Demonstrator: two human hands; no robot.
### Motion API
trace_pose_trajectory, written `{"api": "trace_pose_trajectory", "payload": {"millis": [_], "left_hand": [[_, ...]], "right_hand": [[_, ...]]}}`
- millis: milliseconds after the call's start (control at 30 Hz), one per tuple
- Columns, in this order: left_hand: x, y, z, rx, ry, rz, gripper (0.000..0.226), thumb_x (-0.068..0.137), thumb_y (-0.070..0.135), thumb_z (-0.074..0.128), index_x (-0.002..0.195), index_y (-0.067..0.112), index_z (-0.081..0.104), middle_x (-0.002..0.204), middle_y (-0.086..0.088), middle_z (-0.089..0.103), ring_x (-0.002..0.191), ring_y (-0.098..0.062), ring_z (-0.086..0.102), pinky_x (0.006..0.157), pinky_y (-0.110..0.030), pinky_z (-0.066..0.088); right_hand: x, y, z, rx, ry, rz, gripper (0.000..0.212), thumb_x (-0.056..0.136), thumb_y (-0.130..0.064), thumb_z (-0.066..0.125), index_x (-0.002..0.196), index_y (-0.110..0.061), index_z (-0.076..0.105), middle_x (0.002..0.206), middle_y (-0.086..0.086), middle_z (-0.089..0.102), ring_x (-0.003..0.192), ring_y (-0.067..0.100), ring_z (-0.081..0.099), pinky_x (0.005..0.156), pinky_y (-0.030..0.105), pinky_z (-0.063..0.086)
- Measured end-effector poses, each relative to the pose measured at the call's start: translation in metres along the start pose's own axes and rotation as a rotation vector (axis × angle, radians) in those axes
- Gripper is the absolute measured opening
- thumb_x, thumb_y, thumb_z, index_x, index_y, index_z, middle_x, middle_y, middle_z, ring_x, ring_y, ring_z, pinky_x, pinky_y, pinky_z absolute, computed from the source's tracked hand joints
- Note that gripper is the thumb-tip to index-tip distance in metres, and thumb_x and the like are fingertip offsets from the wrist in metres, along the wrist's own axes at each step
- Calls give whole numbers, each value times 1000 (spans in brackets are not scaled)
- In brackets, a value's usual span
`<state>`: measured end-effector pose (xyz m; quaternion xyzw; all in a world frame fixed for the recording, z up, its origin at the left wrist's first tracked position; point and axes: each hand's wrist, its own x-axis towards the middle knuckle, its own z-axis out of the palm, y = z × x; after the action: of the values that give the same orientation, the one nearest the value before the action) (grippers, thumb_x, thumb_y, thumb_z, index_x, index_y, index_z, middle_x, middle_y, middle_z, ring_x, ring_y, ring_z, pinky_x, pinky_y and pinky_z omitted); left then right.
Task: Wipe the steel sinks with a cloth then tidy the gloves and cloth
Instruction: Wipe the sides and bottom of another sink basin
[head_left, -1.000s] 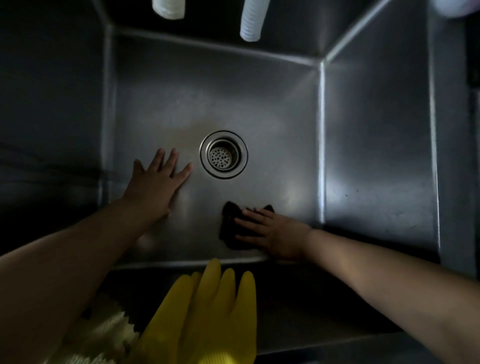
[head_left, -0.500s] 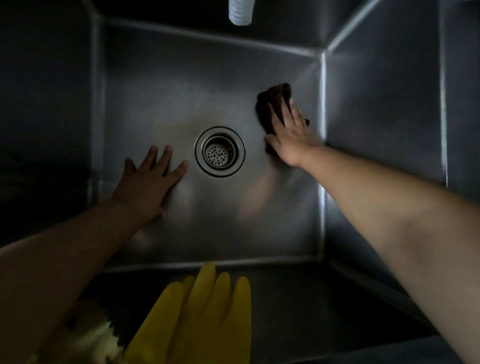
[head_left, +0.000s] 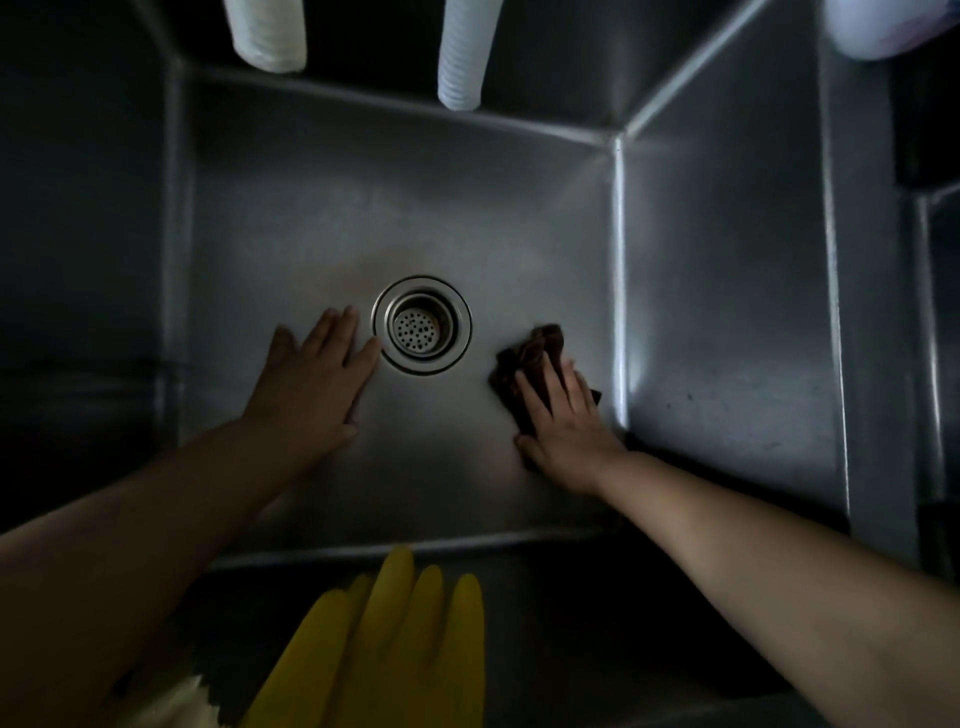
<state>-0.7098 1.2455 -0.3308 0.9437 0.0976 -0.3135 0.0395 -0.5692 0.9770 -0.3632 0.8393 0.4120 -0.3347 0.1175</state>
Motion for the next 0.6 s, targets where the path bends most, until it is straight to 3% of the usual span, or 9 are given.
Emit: {"api": "trace_pose_trajectory", "payload": {"millis": [133, 267, 367, 500, 600], "left_hand": [[20, 6, -7, -4, -11, 0, 109, 76, 50, 68, 149, 25, -10, 156, -11, -19, 145, -30, -11, 113, -55, 14], [27, 8, -9, -38, -79, -28, 110, 75, 44, 73, 149, 29, -6, 156, -10, -20, 144, -31, -13, 113, -56, 14], [30, 9, -11, -50, -109, -36, 109, 74, 42, 74, 149, 31, -4, 155, -10, -23, 144, -31, -14, 113, -58, 14], [32, 10, -12, -59, -122, -47, 109, 74, 40, 76, 149, 32, -2, 156, -10, -22, 144, -32, -15, 113, -58, 14], [32, 9, -11, -58, -114, -45, 110, 73, 40, 76, 149, 31, -2, 156, -10, -22, 144, -32, -14, 113, -58, 13]], "right_hand": [[48, 13, -36, 59, 210, 111, 74, 95, -46, 37, 150, -24, -8, 156, 12, -17, 141, 30, -23, 109, 38, -16], [110, 29, -82, 140, 327, 314, 69, 96, -45, 35, 150, -24, -2, 157, 13, -14, 143, 32, -17, 114, 43, -6], [130, 31, -100, 175, 423, 356, 64, 97, -35, 39, 151, -20, 9, 158, 15, -3, 144, 34, -8, 117, 45, 2], [109, 7, -88, 80, 549, 255, 53, 96, -14, 40, 148, -19, 26, 155, 14, 17, 138, 38, 17, 111, 46, 21], [89, -25, -73, 142, 480, 15, 51, 95, -12, 43, 144, -22, 35, 151, 11, 25, 132, 32, 25, 106, 39, 24]]}}
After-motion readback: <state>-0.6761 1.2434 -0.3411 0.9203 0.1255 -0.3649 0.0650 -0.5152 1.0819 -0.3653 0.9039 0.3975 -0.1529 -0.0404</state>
